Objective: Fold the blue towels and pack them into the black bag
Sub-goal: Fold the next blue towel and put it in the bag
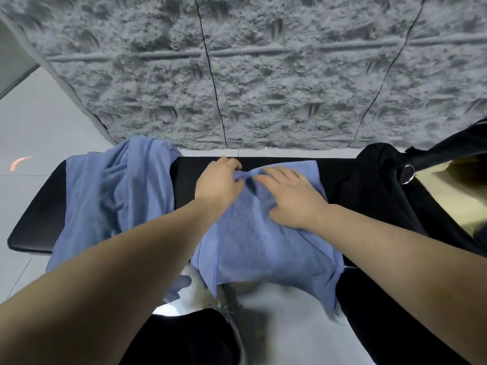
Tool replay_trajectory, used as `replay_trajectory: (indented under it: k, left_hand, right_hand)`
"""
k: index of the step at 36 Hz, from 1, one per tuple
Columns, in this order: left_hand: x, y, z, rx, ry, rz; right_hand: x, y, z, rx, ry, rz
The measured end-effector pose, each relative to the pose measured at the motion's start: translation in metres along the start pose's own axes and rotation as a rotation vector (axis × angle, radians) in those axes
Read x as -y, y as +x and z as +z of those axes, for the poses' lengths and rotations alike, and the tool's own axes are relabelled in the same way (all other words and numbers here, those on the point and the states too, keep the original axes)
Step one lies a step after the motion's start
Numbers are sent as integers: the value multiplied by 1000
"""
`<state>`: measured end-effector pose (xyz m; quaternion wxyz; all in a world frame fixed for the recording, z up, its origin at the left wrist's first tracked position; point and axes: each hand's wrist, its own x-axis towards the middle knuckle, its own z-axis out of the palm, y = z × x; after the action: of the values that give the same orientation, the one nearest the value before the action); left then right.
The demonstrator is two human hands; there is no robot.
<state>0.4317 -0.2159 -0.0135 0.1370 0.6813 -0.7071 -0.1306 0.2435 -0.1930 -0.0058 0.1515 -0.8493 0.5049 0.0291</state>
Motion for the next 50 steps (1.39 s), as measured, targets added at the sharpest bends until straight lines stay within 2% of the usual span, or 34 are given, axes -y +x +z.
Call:
replay_trajectory:
  k: [3, 6, 10, 14, 21, 25, 27, 35, 43, 50]
  left_hand:
    - [-1, 3, -5, -32, -158, -115]
    - [2, 9, -11, 25, -258, -195]
    - [11, 20, -18, 55, -438, -313]
    - [10, 23, -24, 67, -557, -375]
    - [25, 32, -27, 88, -972, -772]
    - [40, 33, -32, -17, -1193, -886]
    - [48, 34, -34, -14, -1255, -918]
    - [48, 32, -33, 182, -1207, -781]
    - [49, 46, -31, -8, -1096, -560]
    - [46, 45, -29, -1, -1271, -511]
  right_hand:
    - [3, 14, 1, -4, 105, 10]
    - [6, 23, 0, -27, 186, 47]
    - [12, 35, -4, -98, 152, 174]
    - [11, 49, -10, -65, 150, 271]
    - [-2, 55, -9, -120, 203, 308]
    - [-11, 54, -9, -183, 210, 331]
    - [-17, 53, -10, -172, 273, 383]
    - [-22, 62, -17, -172, 353, 393]
    - [-43, 64, -26, -221, 374, 388]
    - [-47, 58, -24, -222, 276, 363]
